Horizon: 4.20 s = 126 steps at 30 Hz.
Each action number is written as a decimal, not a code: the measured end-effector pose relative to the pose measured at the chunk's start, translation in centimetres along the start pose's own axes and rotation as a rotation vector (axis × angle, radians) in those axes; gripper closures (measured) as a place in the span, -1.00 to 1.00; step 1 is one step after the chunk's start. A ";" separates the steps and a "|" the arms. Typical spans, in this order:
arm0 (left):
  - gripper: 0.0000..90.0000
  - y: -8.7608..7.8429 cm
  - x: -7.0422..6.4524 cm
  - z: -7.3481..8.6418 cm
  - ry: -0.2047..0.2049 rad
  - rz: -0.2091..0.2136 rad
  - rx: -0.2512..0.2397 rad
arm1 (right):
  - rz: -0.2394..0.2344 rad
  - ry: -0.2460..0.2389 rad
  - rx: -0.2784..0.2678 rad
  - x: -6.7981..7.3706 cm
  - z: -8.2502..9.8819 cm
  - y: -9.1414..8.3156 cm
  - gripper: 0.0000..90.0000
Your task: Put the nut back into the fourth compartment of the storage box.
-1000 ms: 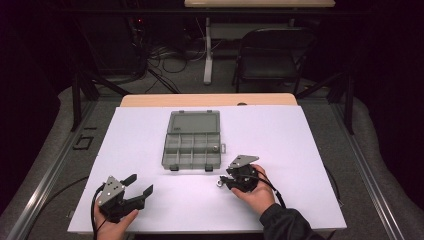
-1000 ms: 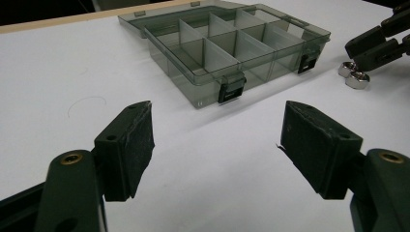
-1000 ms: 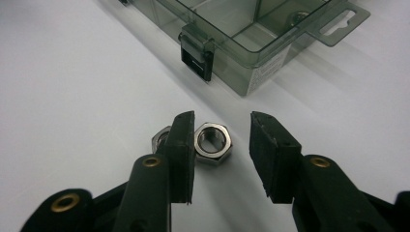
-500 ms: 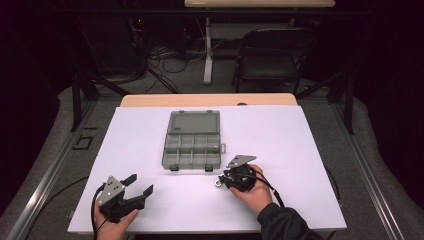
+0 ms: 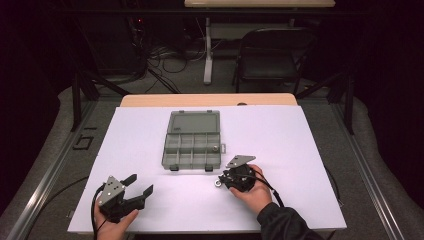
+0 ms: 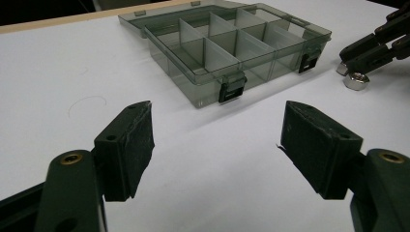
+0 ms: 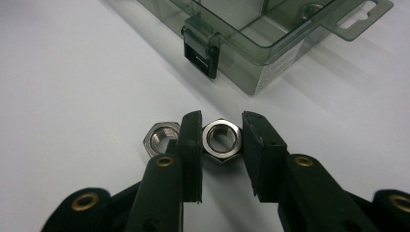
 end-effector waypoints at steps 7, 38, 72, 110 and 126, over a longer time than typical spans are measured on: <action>-0.39 0.0 0.0 0.0 -0.001 0.000 -0.001 | 0.000 0.006 -0.009 -0.1 -0.4 -0.8 0.55; -0.39 -0.1 0.0 0.0 -0.001 0.002 -0.002 | 0.037 -0.003 0.011 -2.7 -9.8 -4.0 0.55; -0.39 -0.1 0.1 0.0 -0.004 0.005 -0.005 | 0.103 0.070 0.020 -4.4 -11.7 2.1 0.55; -0.39 -0.2 0.1 0.0 -0.005 0.006 -0.008 | 0.132 0.019 -0.039 -3.7 -9.7 -0.8 0.21; -0.39 -0.1 0.1 0.0 -0.004 0.002 -0.003 | 0.095 0.013 -0.071 -2.1 -5.5 -3.1 0.09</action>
Point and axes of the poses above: each handheld gripper's, and its own axes: y roughly forward along the jaws, z roughly out of its underside, x roughly to its left, the point moved 2 cm from there along y, roughly forward along the jaws, and after that the axes turned 12 degrees about x, right-handed, at the moved point
